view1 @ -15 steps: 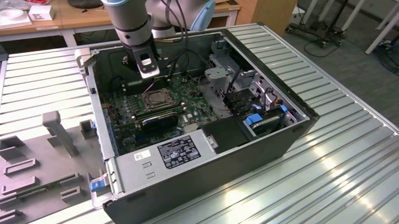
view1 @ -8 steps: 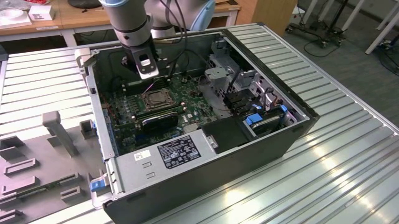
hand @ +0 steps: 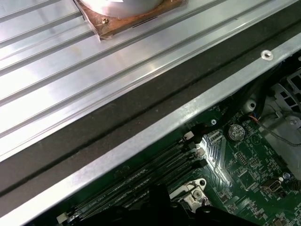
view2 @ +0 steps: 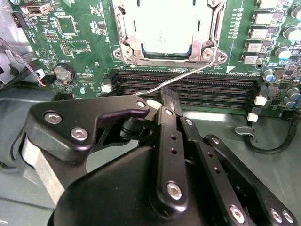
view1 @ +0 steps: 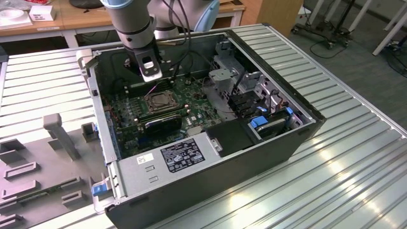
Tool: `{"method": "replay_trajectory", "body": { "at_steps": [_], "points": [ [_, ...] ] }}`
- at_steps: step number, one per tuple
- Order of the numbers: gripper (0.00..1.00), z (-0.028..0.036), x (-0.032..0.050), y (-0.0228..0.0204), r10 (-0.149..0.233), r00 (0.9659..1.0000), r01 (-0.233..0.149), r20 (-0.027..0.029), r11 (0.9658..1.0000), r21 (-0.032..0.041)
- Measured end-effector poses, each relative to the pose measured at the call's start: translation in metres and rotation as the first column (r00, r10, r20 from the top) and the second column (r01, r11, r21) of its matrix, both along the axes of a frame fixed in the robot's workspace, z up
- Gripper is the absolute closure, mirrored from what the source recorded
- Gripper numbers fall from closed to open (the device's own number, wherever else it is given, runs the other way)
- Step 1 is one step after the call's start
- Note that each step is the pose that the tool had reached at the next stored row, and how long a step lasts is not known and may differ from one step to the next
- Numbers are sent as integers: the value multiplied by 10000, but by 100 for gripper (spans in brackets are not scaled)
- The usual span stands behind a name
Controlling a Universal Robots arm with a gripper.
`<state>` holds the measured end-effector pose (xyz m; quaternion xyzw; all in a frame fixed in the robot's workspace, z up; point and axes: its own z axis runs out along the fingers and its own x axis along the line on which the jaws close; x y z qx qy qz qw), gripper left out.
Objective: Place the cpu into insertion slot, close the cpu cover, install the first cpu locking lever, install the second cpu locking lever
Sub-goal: 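Install the first cpu locking lever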
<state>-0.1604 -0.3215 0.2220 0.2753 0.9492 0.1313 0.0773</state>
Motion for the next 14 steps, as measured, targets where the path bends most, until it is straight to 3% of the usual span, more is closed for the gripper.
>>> {"method": "replay_trajectory", "body": {
  "at_steps": [14],
  "points": [
    [89, -10, 11, -3, 1, 10000, -1, 2, 10000, 2]
  ]
}}
